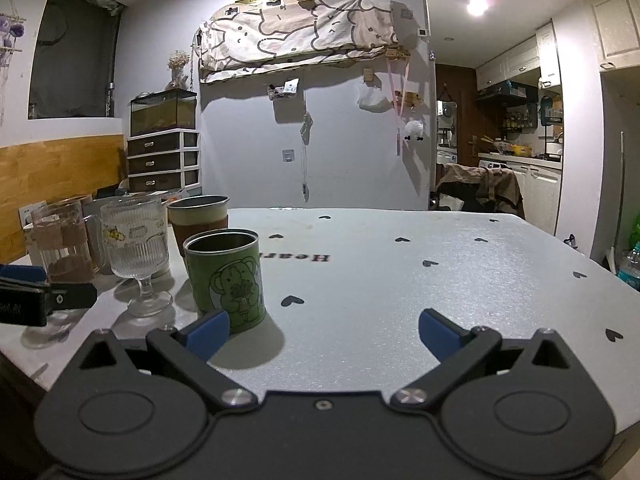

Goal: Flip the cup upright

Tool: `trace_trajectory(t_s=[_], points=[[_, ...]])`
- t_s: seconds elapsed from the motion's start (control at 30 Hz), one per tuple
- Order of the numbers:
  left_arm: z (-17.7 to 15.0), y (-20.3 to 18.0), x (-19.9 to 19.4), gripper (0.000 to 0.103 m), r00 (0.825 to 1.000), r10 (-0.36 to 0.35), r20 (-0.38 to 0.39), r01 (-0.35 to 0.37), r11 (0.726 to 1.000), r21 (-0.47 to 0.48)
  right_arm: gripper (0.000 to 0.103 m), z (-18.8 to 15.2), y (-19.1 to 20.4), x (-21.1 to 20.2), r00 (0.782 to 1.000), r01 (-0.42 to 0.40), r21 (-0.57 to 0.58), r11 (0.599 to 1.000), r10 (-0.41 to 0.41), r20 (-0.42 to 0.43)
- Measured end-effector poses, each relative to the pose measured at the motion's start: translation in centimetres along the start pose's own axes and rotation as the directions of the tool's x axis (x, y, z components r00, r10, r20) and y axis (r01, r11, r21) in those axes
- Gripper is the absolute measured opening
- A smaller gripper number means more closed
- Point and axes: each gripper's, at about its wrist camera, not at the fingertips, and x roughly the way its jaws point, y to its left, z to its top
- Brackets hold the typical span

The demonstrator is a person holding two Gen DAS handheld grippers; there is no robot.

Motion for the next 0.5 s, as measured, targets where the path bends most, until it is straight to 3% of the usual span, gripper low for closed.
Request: trace_trajectory(t_s=[0.5], points=[[0.00,0.00,-0.06,0.103,1.000,0.002,0.001,-0.002,1.000,-0.001,0.102,-0.18,0.06,0.16,1.000,-0.003,-0.005,1.000,0.003,-0.003]])
